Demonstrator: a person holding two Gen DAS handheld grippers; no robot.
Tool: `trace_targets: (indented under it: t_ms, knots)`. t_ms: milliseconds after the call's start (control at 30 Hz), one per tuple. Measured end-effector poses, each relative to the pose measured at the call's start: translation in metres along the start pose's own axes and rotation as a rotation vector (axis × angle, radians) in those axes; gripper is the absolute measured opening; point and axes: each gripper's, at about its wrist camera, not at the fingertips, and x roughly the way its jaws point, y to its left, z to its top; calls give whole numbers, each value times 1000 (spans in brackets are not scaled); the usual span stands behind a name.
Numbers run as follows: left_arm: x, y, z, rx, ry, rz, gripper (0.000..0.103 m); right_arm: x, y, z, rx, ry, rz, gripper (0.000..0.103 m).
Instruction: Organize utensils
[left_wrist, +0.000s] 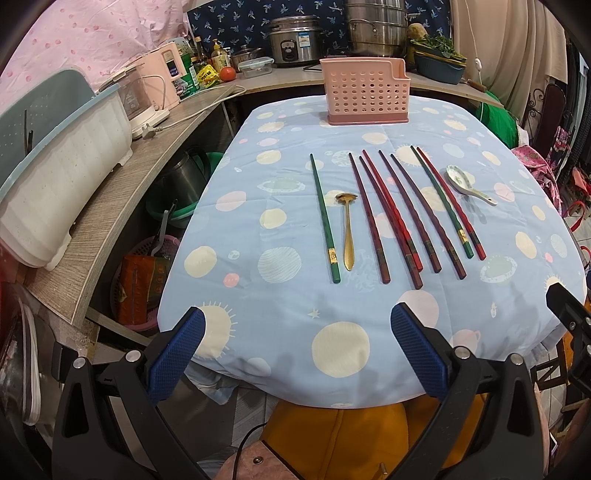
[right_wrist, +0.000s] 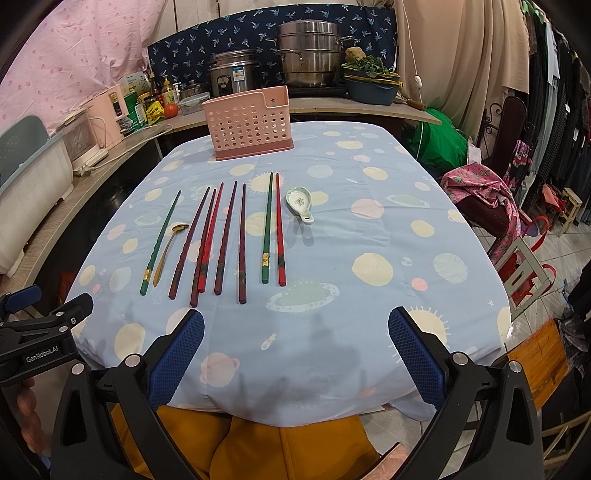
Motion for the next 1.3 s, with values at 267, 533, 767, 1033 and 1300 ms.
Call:
trace_targets:
  t_ms: [267,533,767,1033,1300]
  knots:
    - [6,1,2,-10,18,-19,96,2,-1,0,6,5,-1,96]
    - [35,8,13,-51,39,-26,96,16,-6,6,16,18,-7,96]
    - [79,11,25,-90,82,-41,96,38,-8,13,30,46,-13,96]
    - [116,9,35,-106,105,-33,94,60,-11,23,36,68,-12,96]
    - [134,8,36,-104,147,-55,81,76,-9,31,32,82,-9,96]
